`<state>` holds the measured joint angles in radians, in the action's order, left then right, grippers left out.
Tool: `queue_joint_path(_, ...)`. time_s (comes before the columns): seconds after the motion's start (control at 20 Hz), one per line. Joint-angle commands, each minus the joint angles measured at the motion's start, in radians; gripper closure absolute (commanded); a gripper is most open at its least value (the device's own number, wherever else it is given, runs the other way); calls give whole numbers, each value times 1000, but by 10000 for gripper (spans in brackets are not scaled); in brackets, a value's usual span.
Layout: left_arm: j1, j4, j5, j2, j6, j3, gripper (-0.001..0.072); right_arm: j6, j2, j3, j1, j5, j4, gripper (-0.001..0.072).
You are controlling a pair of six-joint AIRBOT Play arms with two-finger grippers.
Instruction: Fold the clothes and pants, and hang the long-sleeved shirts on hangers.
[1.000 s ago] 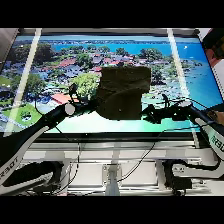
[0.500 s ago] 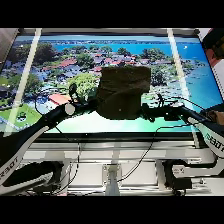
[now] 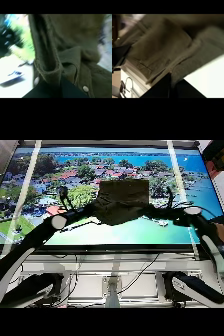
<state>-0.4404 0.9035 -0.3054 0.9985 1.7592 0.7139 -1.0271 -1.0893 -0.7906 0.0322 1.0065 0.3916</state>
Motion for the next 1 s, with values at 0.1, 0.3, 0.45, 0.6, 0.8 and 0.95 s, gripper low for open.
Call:
queue_joint_path(0.1,-20,5,55,-433,-39,1,648,-32,303,-282,-2,141,53,690)
queue_joint_path(0.3,-23,3,51,-754,-29,1,650,-200,497,-412,-2,137,147,690)
queue_joint_path(0.45,-23,3,-49,-858,97,1,651,-333,568,-420,-2,156,156,690)
queue_joint_path(0.6,-23,4,-255,-795,153,-6,650,-372,562,-414,-2,218,248,690)
queue_joint_path(0.8,-24,0,-294,-569,152,-41,649,-372,468,-341,-2,212,414,690)
queue_joint_path(0.95,-39,6,-257,-332,140,-47,648,-367,343,-219,-2,134,432,690)
